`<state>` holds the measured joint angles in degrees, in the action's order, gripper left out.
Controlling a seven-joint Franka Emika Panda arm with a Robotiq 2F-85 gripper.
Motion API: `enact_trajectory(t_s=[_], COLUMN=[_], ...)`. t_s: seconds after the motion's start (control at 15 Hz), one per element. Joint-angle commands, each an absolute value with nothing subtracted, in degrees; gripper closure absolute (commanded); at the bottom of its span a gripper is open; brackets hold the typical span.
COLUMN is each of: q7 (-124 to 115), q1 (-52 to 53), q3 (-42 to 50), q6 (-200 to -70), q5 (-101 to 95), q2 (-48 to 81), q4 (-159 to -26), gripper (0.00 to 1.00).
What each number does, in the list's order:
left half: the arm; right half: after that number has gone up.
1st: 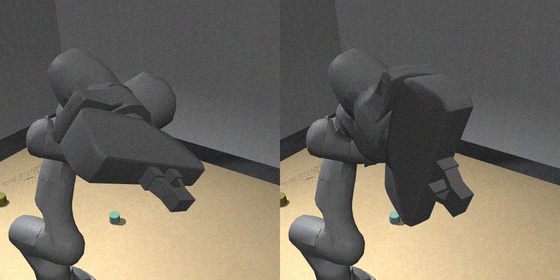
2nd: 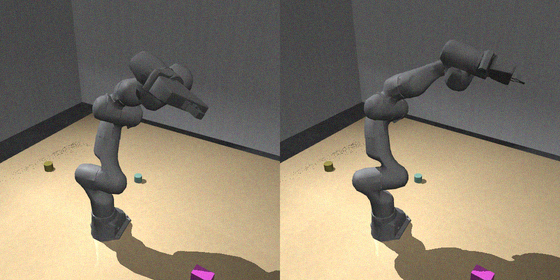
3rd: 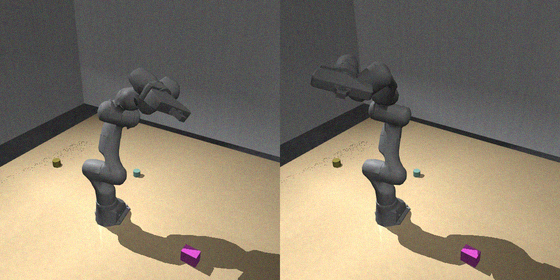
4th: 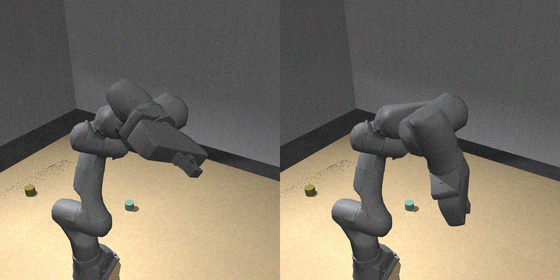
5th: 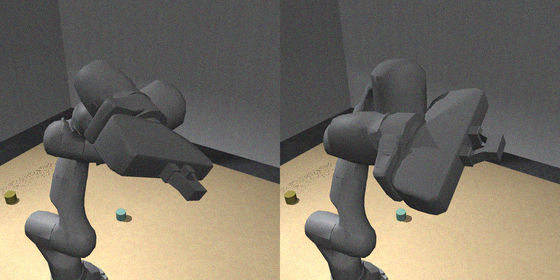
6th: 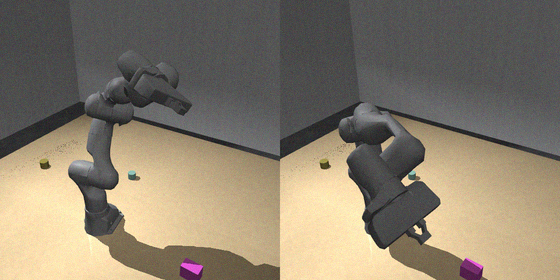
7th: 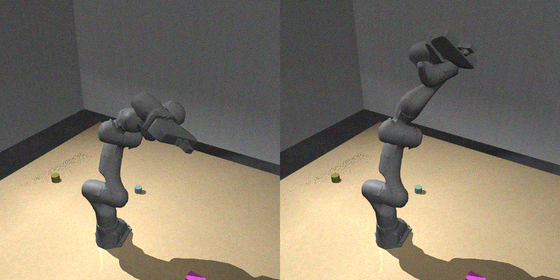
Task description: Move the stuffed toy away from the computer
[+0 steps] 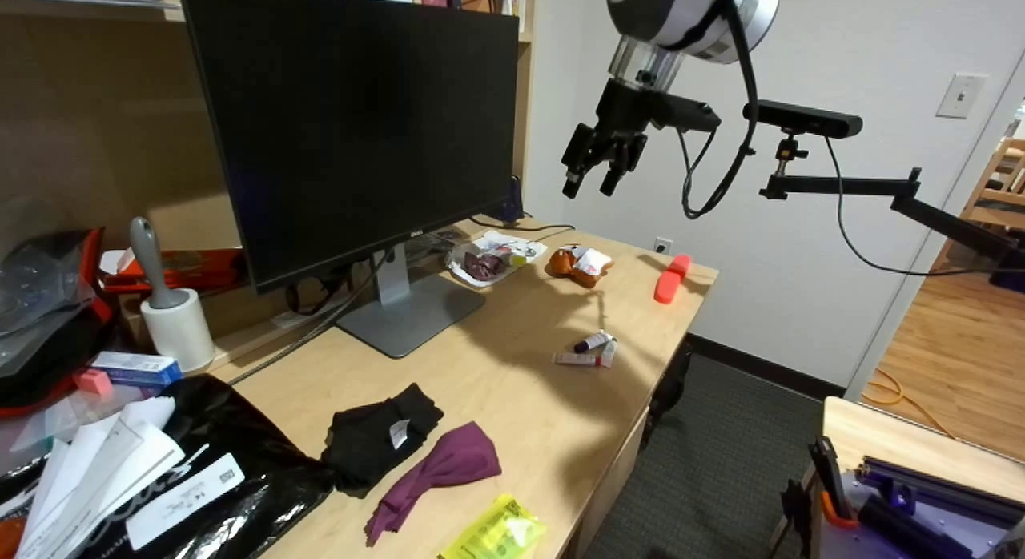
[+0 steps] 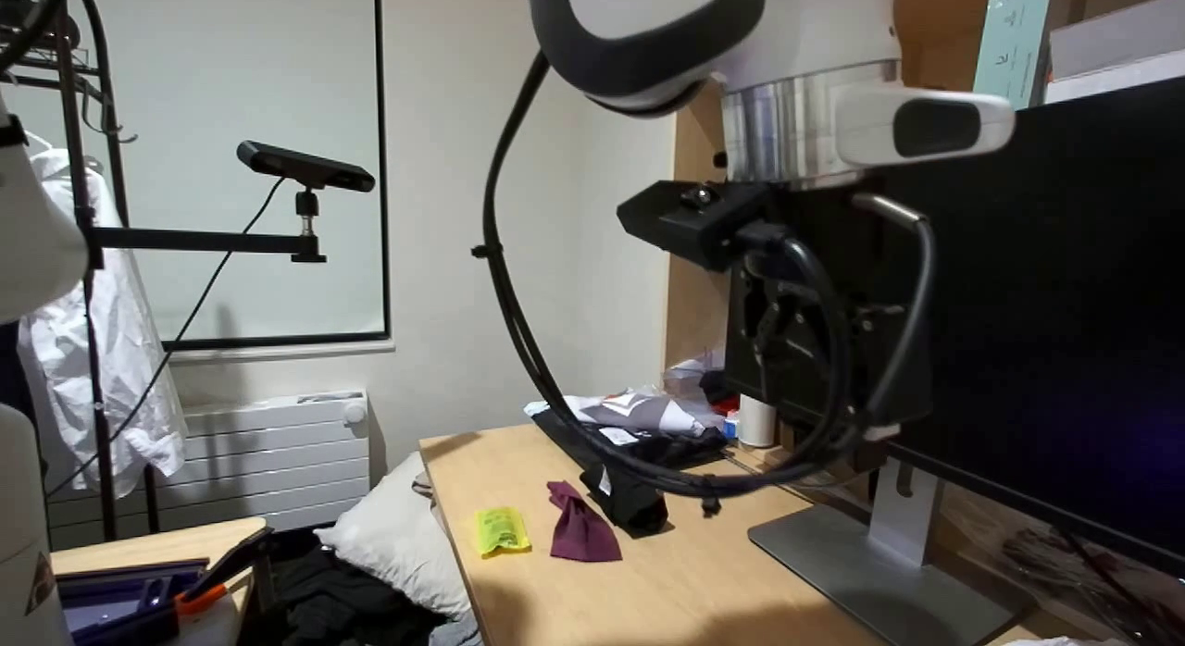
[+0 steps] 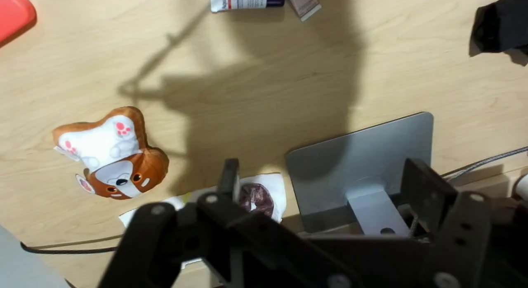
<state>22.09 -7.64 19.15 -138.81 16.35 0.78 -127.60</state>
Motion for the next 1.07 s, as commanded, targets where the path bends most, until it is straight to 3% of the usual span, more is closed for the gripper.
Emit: enact_trajectory(t_s=[0.0,0.47,1.0], q7=[24.2,17.5,8.6], q1=[-11.2,-19.1,-24.0], q3=[16.3,13.3,15.0], q6=[-144.5,-150.4,-127.0], q5=[18.2,9.0,1.6], q2=[14.9,38.1,52.2], q4=[-118.1,-96.2,-70.0], gripper=[0.0,0.0,0.0])
